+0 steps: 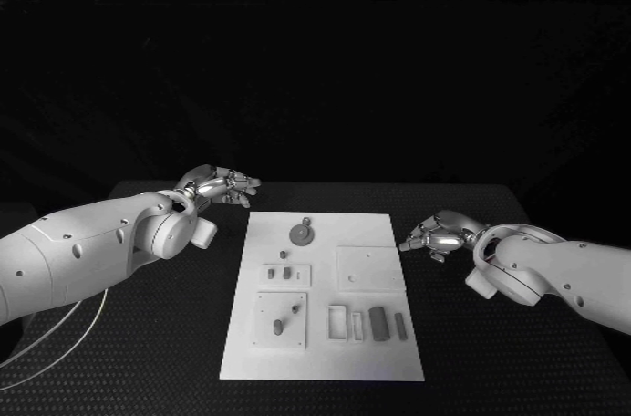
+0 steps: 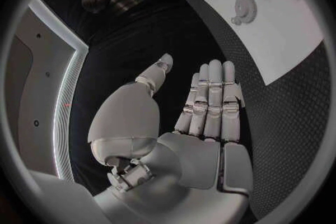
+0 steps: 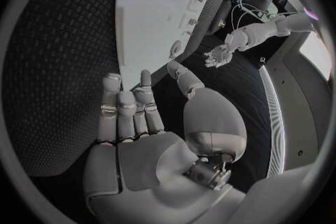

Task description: Assemble the parts on the task board

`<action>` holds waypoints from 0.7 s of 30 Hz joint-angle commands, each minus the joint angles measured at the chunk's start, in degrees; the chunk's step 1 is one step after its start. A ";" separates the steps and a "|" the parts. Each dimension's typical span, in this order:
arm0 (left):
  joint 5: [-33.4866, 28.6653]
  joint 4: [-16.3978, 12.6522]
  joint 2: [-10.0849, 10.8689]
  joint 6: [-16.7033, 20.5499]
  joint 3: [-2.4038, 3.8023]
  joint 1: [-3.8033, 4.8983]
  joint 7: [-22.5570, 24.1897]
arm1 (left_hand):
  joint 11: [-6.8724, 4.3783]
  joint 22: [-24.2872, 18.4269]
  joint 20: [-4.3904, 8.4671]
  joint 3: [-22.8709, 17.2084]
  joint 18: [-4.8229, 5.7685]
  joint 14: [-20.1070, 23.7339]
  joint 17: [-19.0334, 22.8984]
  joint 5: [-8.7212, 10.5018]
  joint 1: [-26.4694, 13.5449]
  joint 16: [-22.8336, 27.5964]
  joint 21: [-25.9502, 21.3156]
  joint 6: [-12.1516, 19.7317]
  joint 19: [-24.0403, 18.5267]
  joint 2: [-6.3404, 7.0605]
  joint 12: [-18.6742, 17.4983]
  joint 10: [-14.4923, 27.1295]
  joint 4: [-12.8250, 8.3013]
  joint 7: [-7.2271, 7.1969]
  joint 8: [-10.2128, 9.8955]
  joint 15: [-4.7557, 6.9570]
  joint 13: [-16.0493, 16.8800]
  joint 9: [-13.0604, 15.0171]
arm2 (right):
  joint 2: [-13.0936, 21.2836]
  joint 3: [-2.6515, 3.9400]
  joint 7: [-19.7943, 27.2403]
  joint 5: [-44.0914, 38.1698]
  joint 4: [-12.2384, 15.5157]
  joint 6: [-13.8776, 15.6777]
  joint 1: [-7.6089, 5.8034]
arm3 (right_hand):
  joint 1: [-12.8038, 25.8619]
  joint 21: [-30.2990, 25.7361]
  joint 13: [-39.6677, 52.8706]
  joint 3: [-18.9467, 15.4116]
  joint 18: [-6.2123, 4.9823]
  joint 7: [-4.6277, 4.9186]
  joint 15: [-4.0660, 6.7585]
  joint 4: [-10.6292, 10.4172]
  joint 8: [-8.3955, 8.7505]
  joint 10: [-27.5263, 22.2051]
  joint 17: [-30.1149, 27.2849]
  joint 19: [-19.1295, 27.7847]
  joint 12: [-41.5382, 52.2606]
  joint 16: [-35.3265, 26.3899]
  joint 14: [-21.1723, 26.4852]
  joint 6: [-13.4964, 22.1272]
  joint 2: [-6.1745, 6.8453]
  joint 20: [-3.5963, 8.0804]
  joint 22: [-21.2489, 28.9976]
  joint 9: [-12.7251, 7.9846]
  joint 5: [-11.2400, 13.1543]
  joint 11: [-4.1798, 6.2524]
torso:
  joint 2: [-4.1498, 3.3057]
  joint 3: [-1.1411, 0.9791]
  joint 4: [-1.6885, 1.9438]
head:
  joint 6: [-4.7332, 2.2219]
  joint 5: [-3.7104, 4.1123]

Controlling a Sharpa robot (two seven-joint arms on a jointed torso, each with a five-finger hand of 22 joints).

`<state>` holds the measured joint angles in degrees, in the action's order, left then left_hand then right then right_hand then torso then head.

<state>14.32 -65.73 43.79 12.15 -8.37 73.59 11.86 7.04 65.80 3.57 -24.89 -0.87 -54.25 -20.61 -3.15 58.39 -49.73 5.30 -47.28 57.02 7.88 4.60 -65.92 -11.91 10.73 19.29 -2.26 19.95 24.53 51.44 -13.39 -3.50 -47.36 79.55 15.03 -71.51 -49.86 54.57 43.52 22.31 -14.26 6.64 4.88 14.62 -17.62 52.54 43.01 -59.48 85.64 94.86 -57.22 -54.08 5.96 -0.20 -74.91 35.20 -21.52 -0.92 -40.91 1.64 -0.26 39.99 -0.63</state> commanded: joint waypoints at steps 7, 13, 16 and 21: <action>-0.23 -0.32 0.00 -0.53 0.03 0.05 0.60 | -0.29 0.11 -0.35 0.08 -0.07 0.04 -0.09 0.22 0.23 0.33 -0.40 -0.24 -0.05 -0.45 0.22 -0.17 -0.24 -0.11 0.34 -0.19 0.09 -0.06 | 0.57 0.32 -8.37 -0.27 4.90 -5.61 -1.48 | 1.34 0.62 0.37 0.43 -0.74 0.01 0.57 -0.69 0.01 1.17 -0.04 -0.87 -0.02 0.51 -0.94 -0.92 -0.47 0.54 -0.19 0.36 -0.12 0.50 | 0.02 0.05 -0.03 | -0.15 0.08; -0.23 -0.46 -0.01 -0.45 0.03 0.06 0.66 | -0.29 0.12 -0.35 0.09 -0.06 0.04 -0.10 0.23 0.19 0.33 -0.41 -0.24 -0.05 -0.44 0.22 -0.17 -0.23 -0.10 0.34 -0.19 0.09 -0.06 | 0.91 0.39 -14.52 -0.12 8.29 -8.10 -2.82 | 2.11 0.62 0.47 0.82 -0.74 -0.46 1.01 -1.42 -0.33 1.72 -0.12 -1.15 -0.26 0.44 -1.36 -2.14 -1.23 0.78 -0.10 0.58 -0.14 0.98 | 0.06 0.12 -0.02 | -0.03 0.29; -0.23 -0.49 0.01 -0.40 0.03 0.06 0.64 | -0.30 0.12 -0.35 0.10 -0.06 0.04 -0.10 0.23 0.18 0.34 -0.41 -0.24 -0.04 -0.44 0.22 -0.18 -0.22 -0.10 0.34 -0.19 0.09 -0.06 | 0.81 0.39 -18.91 -0.26 9.93 -11.26 -3.27 | 2.24 0.64 0.53 1.02 -0.74 -0.63 1.19 -1.55 -0.35 2.04 -0.15 -1.31 -0.33 0.43 -1.59 -2.50 -1.77 0.90 -0.08 0.62 -0.14 1.17 | 0.05 0.08 0.02 | 0.00 0.40; -0.23 -0.47 0.00 -0.37 0.03 0.06 0.64 | -0.30 0.13 -0.36 0.11 -0.06 0.04 -0.11 0.22 0.16 0.34 -0.41 -0.25 -0.04 -0.42 0.23 -0.18 -0.22 -0.11 0.35 -0.19 0.09 -0.06 | 0.00 0.35 -23.28 -0.21 11.80 -15.79 -3.29 | 2.85 0.81 0.66 1.02 -0.74 -0.79 1.43 -1.68 0.02 3.06 -0.19 -1.85 -0.43 0.53 -2.42 -2.59 -2.66 1.20 -0.03 0.50 -0.11 1.34 | 0.08 0.12 -0.06 | 0.16 0.57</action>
<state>14.32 -66.06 43.82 12.16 -8.37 73.59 11.89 7.04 65.84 3.56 -24.89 -0.87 -54.25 -20.65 -3.15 58.39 -49.73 5.08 -47.28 57.02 7.88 4.60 -65.92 -11.91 10.74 19.29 -2.26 19.99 24.54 51.58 -13.03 -20.96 -47.39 90.89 5.04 -74.84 -47.16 55.02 44.11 23.32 -14.26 5.73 6.24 13.28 -17.91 55.10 42.87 -60.95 85.41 94.87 -59.40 -56.77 3.71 0.85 -74.91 35.79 -21.52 0.42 -40.84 1.74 -0.29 40.06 -0.13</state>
